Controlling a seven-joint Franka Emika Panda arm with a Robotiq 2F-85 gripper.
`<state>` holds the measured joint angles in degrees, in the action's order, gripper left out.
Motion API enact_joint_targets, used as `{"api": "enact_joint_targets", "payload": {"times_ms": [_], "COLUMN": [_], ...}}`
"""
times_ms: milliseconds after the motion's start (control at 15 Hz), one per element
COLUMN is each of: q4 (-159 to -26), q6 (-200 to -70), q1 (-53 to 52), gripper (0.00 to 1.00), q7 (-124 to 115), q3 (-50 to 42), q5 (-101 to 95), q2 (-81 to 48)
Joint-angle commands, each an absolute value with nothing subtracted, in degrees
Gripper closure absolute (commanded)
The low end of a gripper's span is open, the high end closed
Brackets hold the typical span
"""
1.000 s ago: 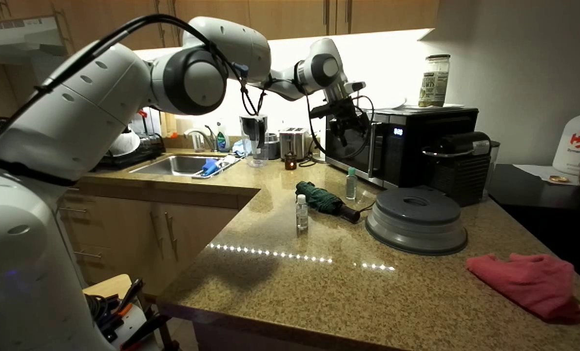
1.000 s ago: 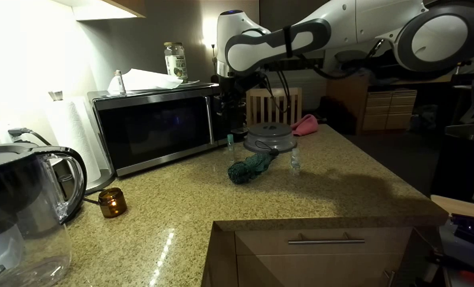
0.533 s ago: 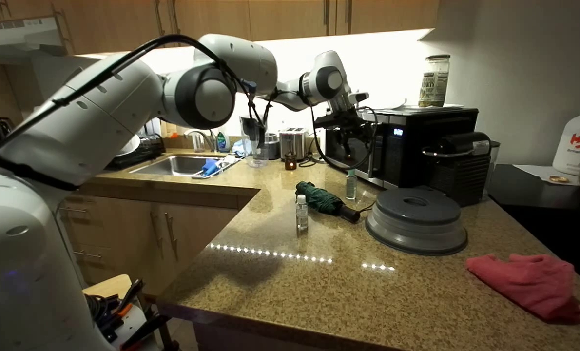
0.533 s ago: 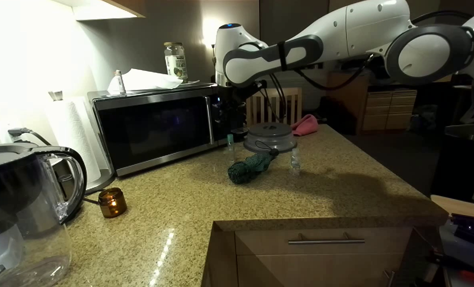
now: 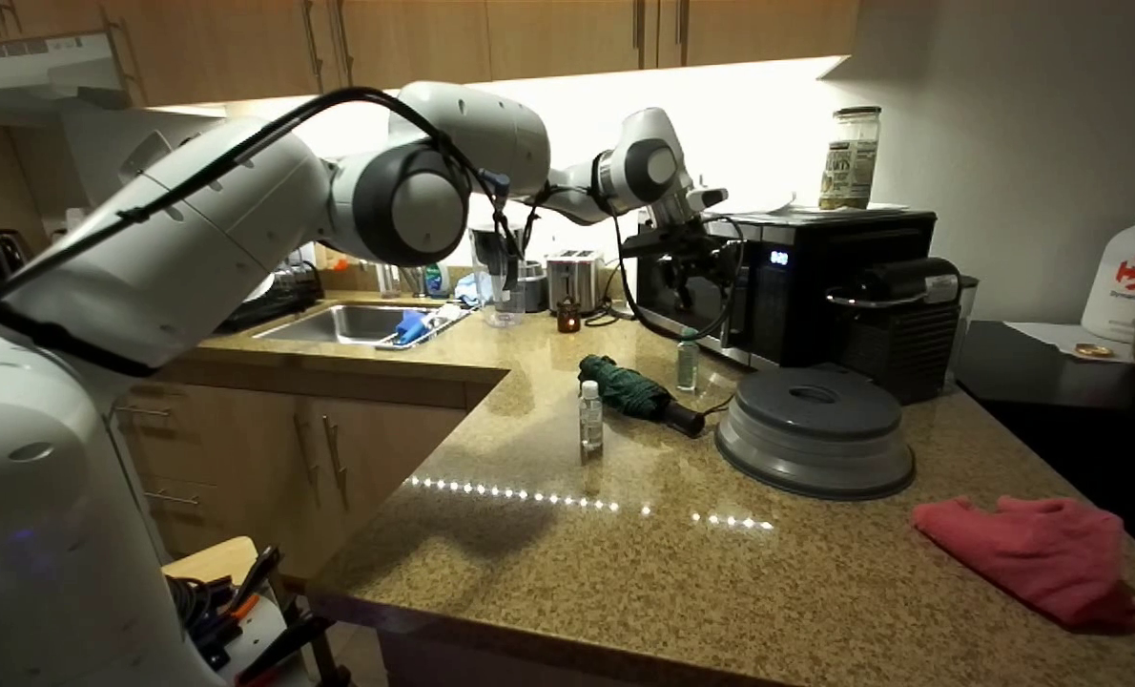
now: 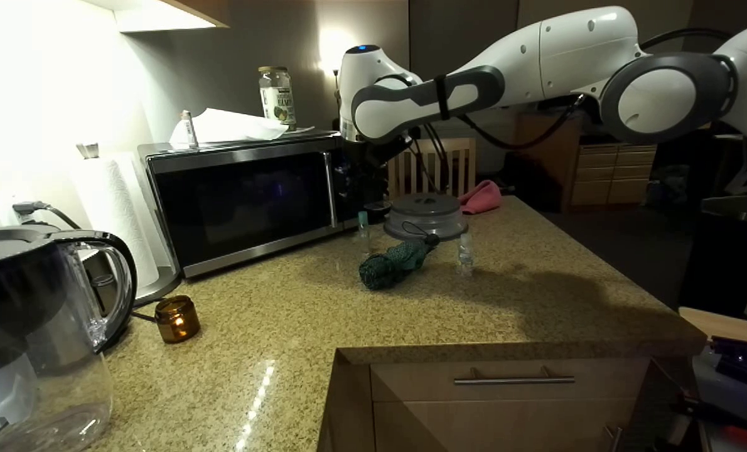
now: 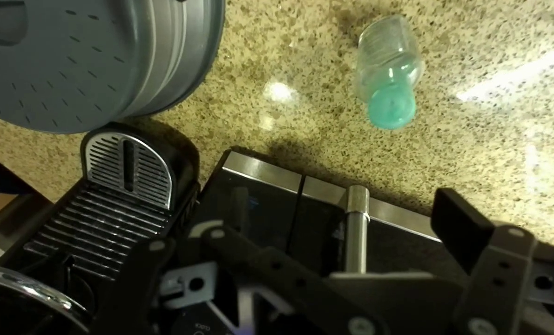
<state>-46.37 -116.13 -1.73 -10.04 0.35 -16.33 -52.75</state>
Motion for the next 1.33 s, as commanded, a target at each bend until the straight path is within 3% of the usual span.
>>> {"api": "enact_joint_targets", "payload": {"times_ms": [0, 1267], "q4": [-44.91, -42.25], "q6": [-117.88, -119.67], "q1": [-0.92, -2.06], "gripper": [0.0, 0.0], "q7": [-7.91, -10.09], "q3": [0.85, -0.11], "q5": [-16.09, -17.23], "q2": [-54.21, -56.3]}}
